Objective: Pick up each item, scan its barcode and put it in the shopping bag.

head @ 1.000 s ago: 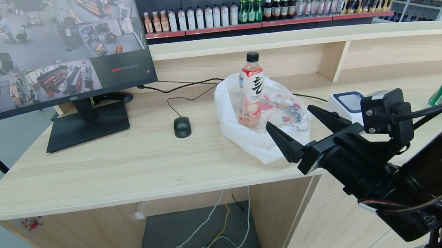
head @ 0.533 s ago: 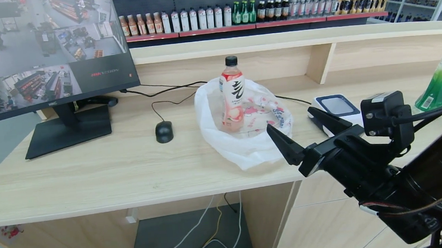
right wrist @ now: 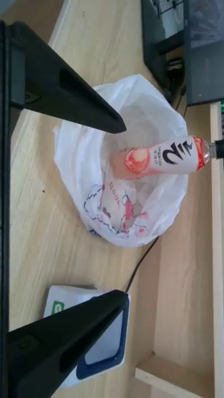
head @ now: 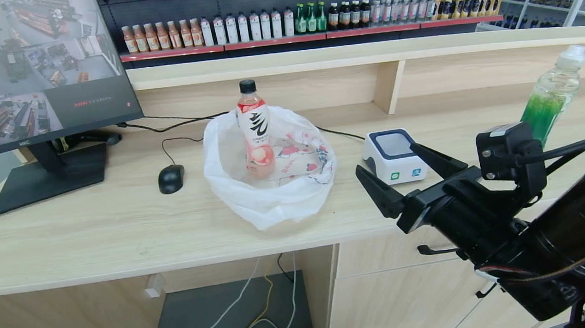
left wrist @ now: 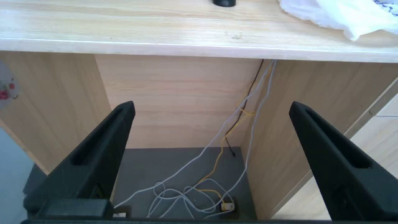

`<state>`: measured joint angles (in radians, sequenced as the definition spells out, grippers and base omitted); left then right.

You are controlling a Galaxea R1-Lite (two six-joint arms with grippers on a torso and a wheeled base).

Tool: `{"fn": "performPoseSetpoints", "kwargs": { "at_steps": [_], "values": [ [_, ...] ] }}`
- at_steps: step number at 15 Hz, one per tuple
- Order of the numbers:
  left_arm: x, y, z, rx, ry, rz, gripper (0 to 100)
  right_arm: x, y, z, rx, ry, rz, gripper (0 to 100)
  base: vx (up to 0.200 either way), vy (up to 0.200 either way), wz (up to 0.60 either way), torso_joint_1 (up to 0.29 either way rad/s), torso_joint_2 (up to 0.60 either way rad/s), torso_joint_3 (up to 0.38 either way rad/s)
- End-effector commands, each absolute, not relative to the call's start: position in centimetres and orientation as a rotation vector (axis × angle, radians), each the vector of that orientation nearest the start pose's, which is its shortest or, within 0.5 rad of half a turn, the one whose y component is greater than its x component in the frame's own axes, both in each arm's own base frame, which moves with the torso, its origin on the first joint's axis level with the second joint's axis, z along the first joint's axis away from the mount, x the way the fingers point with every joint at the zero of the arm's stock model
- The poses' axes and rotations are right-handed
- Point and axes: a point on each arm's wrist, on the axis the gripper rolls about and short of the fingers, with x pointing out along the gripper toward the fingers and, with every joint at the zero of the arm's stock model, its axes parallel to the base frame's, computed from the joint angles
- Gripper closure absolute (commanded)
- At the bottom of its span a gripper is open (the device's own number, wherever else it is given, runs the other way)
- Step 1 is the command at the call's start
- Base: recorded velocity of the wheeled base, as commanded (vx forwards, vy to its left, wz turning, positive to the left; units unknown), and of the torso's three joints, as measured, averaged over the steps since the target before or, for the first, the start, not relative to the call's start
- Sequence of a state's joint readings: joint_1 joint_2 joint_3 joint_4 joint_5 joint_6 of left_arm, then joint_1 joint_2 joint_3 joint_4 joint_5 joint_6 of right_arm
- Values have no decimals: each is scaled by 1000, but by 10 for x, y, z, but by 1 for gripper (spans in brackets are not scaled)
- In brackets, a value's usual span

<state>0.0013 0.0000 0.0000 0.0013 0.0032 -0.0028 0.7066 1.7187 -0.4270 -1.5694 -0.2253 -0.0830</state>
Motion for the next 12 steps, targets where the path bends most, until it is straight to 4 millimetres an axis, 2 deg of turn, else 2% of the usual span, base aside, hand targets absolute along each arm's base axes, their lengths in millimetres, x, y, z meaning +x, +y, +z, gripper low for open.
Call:
{"fn": "performPoseSetpoints", "kwargs": {
  "at_steps": [1,12],
  "values": [
    [-23,0,75,-6,2,6,0,203,168,176,43,-267,469,0,0,-200,0,7,-2,2],
    [-23,0,75,-17,0,6,0,211,175,172,39,-257,471,0,0,-200,0,3,3,2]
  ]
}}
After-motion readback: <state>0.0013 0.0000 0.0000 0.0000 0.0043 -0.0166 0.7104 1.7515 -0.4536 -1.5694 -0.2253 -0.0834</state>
